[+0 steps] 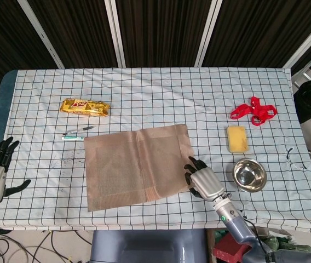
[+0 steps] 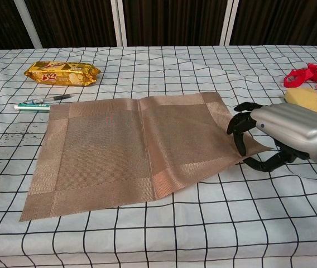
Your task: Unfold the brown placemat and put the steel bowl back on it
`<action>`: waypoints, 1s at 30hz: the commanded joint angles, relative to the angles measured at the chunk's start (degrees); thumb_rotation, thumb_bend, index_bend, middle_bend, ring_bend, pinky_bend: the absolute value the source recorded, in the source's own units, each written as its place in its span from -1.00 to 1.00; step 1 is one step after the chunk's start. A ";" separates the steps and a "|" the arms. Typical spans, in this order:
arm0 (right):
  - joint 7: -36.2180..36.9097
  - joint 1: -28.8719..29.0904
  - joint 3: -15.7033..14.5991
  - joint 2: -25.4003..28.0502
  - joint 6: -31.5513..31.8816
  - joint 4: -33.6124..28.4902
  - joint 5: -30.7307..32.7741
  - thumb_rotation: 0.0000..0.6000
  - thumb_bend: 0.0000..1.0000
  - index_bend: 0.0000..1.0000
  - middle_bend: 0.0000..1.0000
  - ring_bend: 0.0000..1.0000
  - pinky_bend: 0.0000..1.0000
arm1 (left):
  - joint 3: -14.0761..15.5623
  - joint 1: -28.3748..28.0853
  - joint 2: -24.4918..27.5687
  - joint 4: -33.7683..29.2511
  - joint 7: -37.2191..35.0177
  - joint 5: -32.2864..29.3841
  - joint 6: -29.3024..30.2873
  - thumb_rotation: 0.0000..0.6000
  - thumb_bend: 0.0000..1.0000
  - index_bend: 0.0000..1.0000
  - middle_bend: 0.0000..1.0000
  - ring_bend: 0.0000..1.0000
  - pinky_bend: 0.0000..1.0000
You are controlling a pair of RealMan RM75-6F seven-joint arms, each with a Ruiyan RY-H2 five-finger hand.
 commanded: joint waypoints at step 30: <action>-3.44 -6.91 -1.50 -5.54 3.04 -1.30 -2.24 1.00 -0.12 0.30 -0.50 -0.88 -0.65 | 0.36 0.31 0.37 -0.34 -0.44 0.73 0.05 1.00 -0.97 -1.00 -1.00 -1.00 -1.00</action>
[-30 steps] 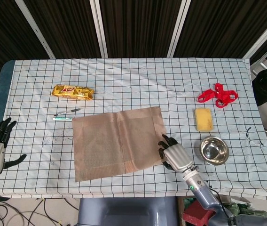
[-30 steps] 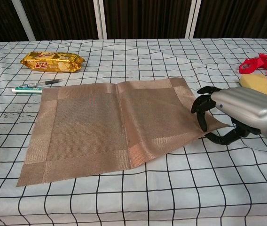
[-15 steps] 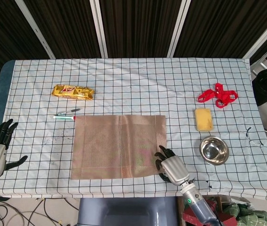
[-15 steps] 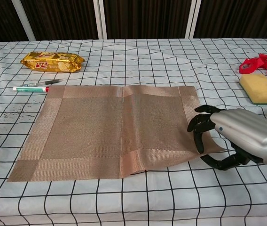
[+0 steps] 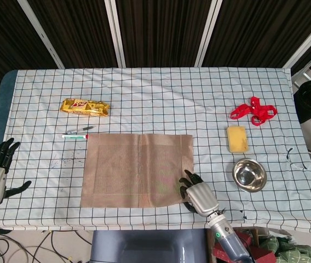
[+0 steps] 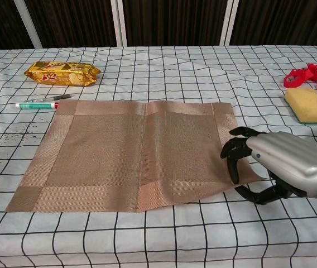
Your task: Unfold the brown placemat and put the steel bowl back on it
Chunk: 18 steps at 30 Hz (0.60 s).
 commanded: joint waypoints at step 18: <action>-1.41 -1.83 -0.37 2.84 -0.48 -1.73 0.52 1.00 -0.62 -0.36 -0.82 -0.89 -0.65 | 0.19 0.09 -0.14 -0.16 0.58 0.17 -0.08 1.00 -0.97 -1.00 -1.00 -1.00 -1.00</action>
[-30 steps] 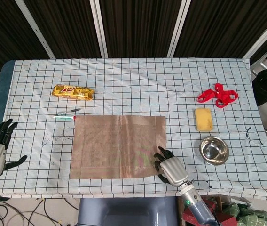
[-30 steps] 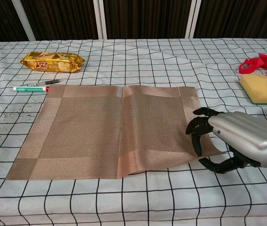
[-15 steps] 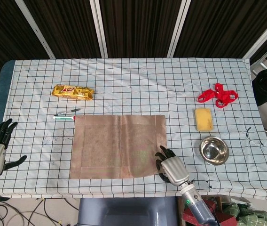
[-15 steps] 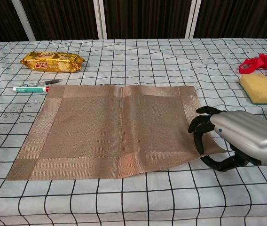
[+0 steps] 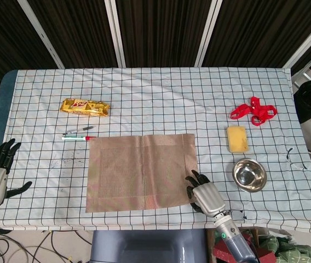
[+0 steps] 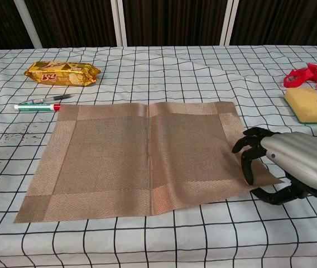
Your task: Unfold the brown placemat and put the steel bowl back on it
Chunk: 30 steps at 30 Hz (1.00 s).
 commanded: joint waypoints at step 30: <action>-7.05 -8.67 5.68 10.94 10.09 -7.58 11.58 1.00 -0.74 -0.17 -0.67 -0.85 -0.65 | -0.12 0.04 0.35 -0.08 -0.12 0.11 0.04 1.00 -0.97 -1.00 -1.00 -1.00 -1.00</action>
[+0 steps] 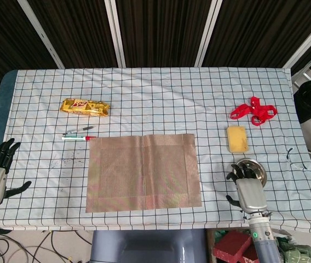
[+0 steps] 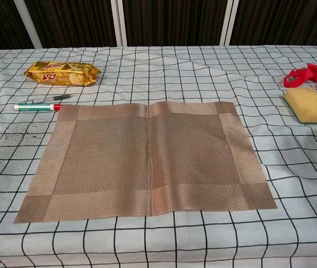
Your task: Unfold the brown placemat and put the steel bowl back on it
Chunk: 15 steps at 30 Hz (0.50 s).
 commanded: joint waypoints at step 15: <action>-8.35 0.99 4.81 -1.04 -3.53 3.48 13.72 1.00 -0.71 -0.17 -0.68 -0.85 -0.65 | -0.15 0.16 0.23 -0.10 -0.22 -0.22 0.18 1.00 -0.97 -1.00 -1.00 -1.00 -1.00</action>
